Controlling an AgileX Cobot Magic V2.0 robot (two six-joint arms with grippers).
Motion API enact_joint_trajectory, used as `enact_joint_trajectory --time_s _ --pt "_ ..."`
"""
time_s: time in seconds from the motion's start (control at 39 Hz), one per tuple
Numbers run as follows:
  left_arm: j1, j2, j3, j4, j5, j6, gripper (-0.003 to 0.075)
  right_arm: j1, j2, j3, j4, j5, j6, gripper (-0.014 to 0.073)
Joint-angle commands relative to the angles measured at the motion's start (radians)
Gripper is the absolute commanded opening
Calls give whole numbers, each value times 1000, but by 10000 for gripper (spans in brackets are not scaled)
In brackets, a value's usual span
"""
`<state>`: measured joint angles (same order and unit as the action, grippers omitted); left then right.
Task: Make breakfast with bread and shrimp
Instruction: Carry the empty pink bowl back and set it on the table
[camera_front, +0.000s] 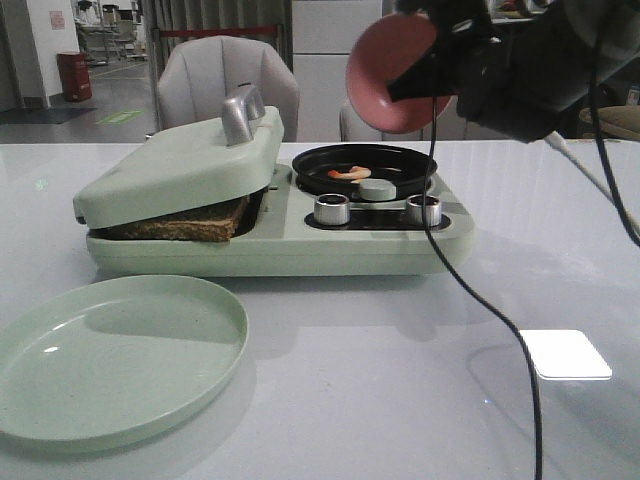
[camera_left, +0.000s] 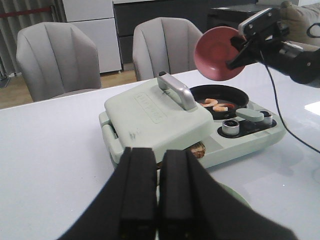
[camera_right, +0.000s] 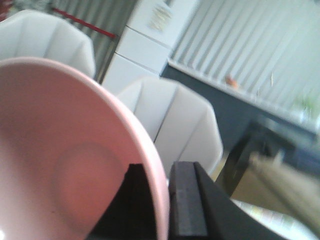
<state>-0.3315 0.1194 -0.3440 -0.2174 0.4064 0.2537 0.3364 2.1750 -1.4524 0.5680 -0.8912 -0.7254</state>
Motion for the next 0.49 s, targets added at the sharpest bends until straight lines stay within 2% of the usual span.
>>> enact_joint_trajectory --time_s 0.0,0.1,0.33,0.46 --pt "-9 9 -28 -15 -75 -10 113 -2 -142 -30 89 83 71 141" --pt "-9 9 -28 -15 -75 -10 113 -2 -220 -30 114 311 71 141" --pt "-9 9 -28 -15 -75 -10 113 -15 -415 -30 113 928 67 141" --pt "-9 9 -28 -15 -75 -10 113 -50 -484 -30 84 1153 67 141"
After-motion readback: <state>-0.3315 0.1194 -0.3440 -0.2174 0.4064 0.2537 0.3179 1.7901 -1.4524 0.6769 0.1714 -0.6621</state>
